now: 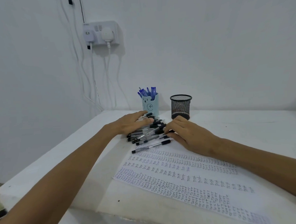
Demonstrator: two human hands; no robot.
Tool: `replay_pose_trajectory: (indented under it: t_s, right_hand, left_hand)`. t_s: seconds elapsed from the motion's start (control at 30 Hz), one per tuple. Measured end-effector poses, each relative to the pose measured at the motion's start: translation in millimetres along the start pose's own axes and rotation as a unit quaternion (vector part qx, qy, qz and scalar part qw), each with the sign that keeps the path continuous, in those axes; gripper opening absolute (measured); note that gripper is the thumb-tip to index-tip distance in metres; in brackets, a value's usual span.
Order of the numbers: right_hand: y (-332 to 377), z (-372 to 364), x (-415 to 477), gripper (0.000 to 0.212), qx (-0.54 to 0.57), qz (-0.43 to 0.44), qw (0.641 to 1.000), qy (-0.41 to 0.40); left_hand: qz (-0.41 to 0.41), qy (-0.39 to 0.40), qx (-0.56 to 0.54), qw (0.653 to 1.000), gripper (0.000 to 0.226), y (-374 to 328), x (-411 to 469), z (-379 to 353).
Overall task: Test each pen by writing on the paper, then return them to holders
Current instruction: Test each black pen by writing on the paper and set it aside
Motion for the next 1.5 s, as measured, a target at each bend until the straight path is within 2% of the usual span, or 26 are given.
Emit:
replay_pose_trajectory:
  t_s: [0.07, 0.17, 0.27, 0.4, 0.6, 0.73, 0.83, 0.9, 0.97, 1.03, 1.1, 1.17, 1.2, 1.27, 1.37, 1.5]
  right_hand:
    - [-6, 4, -1, 0.029, 0.020, -0.039, 0.999, -0.026]
    - [-7, 10, -3, 0.024, 0.027, -0.059, 0.994, -0.088]
    - [-5, 13, -3, 0.019, 0.020, -0.060, 0.991, -0.118]
    - [-9, 11, -3, 0.010, 0.070, -0.110, 0.987, -0.098]
    - [-19, -6, -8, 0.017, 0.119, -0.175, 0.977, -0.036]
    - [-17, -1, -9, 0.015, 0.120, -0.175, 0.976, -0.043]
    - [-21, 1, -10, 0.020, 0.173, -0.208, 0.961, -0.061]
    - [-26, 1, -9, 0.024, 0.243, -0.240, 0.937, -0.077]
    - [-28, -2, -7, 0.024, 0.355, -0.261, 0.892, -0.101]
    - [-32, -7, -3, 0.022, 0.457, -0.286, 0.834, -0.119]
    - [-36, -12, 0, 0.027, 0.545, -0.332, 0.760, -0.125]
    - [-38, -17, -1, 0.041, 0.611, -0.390, 0.679, -0.117]
    - [-38, -19, -3, 0.054, 0.629, -0.410, 0.653, -0.102]
    - [-38, -23, -7, 0.069, 0.660, -0.422, 0.617, -0.076]
    - [-41, -29, -13, 0.078, 0.700, -0.426, 0.571, -0.052]
    - [-39, -33, -16, 0.072, 0.706, -0.444, 0.550, -0.040]
  left_hand:
    - [-0.012, 0.015, 0.010, 1.000, 0.114, -7, -2, -1]
    - [-0.008, 0.015, 0.020, 1.000, 0.104, -7, -1, -3]
    - [0.002, 0.009, 0.013, 1.000, 0.103, -1, 2, -3]
    - [0.007, 0.004, 0.003, 1.000, 0.108, 5, 3, -3]
    - [0.018, -0.010, 0.021, 1.000, 0.090, 4, -1, 1]
    - [-0.023, -0.015, 0.038, 0.999, 0.117, -16, -12, 7]
    - [-0.102, 0.004, 0.131, 0.986, 0.127, -45, -28, -9]
    - [-0.129, 0.015, 0.205, 0.970, 0.126, -52, -36, -28]
    - [-0.139, 0.005, 0.227, 0.964, 0.119, -50, -38, -40]
    - [-0.139, -0.006, 0.229, 0.963, 0.112, -46, -33, -42]
    - [-0.142, -0.014, 0.232, 0.962, 0.107, -45, -26, -38]
    - [-0.150, -0.024, 0.234, 0.960, 0.104, -45, -22, -32]
    - [-0.157, -0.026, 0.235, 0.959, 0.102, -45, -21, -30]
    - [-0.179, -0.028, 0.239, 0.954, 0.098, -49, -23, -31]
    - [-0.207, -0.041, 0.206, 0.956, 0.088, -57, -30, -37]
    - [-0.201, -0.059, 0.146, 0.967, 0.079, -56, -31, -37]
Point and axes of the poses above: each hand's wrist, its own x-axis towards the middle knuckle, its own z-axis out of the back of the hand, y = z × x, the point moved 8 cm from there along x, towards the middle knuckle, and after that the axes turned 7 degrees about -x, right-handed, at the moved point
